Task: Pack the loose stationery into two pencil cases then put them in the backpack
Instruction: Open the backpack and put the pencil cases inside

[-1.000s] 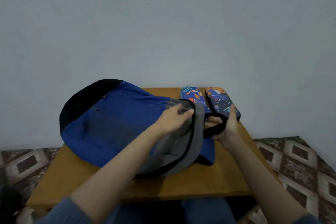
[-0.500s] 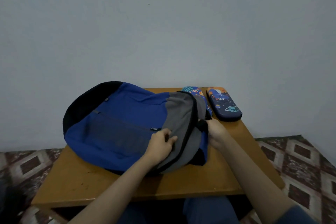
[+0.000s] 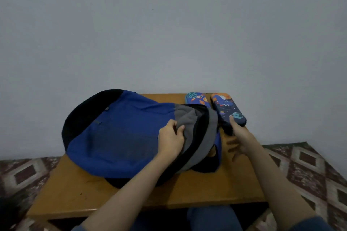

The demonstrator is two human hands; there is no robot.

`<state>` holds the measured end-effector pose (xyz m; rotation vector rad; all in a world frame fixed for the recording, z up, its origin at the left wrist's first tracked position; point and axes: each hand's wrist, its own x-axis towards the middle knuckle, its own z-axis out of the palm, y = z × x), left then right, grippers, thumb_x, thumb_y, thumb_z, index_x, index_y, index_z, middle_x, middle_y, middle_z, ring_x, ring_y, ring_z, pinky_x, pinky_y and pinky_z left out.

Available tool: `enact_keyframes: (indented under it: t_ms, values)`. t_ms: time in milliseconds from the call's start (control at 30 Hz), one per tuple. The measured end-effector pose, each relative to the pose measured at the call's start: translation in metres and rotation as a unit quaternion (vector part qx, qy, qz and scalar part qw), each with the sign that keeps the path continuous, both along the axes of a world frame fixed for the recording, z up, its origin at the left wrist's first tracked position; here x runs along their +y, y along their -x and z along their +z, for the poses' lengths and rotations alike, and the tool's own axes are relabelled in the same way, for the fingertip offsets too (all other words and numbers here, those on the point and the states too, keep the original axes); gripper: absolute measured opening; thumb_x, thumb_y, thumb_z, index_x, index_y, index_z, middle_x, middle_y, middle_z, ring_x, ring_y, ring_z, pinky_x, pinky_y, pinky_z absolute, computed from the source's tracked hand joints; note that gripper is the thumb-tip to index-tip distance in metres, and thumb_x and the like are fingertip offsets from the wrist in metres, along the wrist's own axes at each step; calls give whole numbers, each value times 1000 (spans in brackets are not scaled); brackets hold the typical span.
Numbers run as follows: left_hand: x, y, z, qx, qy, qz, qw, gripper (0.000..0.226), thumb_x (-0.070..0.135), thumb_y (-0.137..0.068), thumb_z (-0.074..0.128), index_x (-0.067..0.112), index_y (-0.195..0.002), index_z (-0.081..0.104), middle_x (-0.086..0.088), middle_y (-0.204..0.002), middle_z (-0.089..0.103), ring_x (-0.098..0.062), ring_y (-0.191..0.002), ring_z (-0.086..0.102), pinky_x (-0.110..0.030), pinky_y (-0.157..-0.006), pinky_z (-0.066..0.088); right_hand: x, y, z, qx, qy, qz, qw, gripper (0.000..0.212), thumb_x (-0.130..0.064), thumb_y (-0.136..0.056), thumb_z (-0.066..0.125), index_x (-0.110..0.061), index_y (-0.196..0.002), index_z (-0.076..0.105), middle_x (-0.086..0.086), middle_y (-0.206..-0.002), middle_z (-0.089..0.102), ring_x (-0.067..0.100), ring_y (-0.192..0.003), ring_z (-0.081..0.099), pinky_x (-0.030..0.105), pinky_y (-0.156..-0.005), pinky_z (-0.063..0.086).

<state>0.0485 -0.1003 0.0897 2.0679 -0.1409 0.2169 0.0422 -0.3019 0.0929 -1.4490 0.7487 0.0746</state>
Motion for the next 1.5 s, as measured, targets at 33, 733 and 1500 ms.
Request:
enact_keyframes:
  t_ms: [33, 733, 1500]
  values:
    - [-3, 1, -7, 6, -6, -1, 1000, 18, 21, -94, 52, 9, -81, 48, -2, -76, 53, -24, -80, 56, -29, -64, 38, -3, 9, -2, 22, -14, 13, 1000, 76, -68, -85, 41, -9, -132, 42, 16, -116, 52, 35, -101, 51, 50, -86, 40]
    - [99, -62, 20, 75, 141, 263, 952, 23, 20, -93, 56, -1, -93, 65, -21, -98, 65, -34, -94, 60, -41, -84, 49, 18, 7, -53, -69, -151, -98, 981, 42, -19, -96, 51, 0, -132, 43, 16, -132, 51, 36, -117, 51, 38, -61, 52]
    - [64, -56, -27, -18, -459, -28, 888, 81, 75, -84, 18, 30, -150, 4, -5, -156, -22, -31, -141, -25, -56, -110, -13, 25, 3, -55, -56, 114, -92, 988, 42, -20, -84, 68, 1, -117, 52, 17, -118, 58, 36, -106, 55, 44, -80, 51]
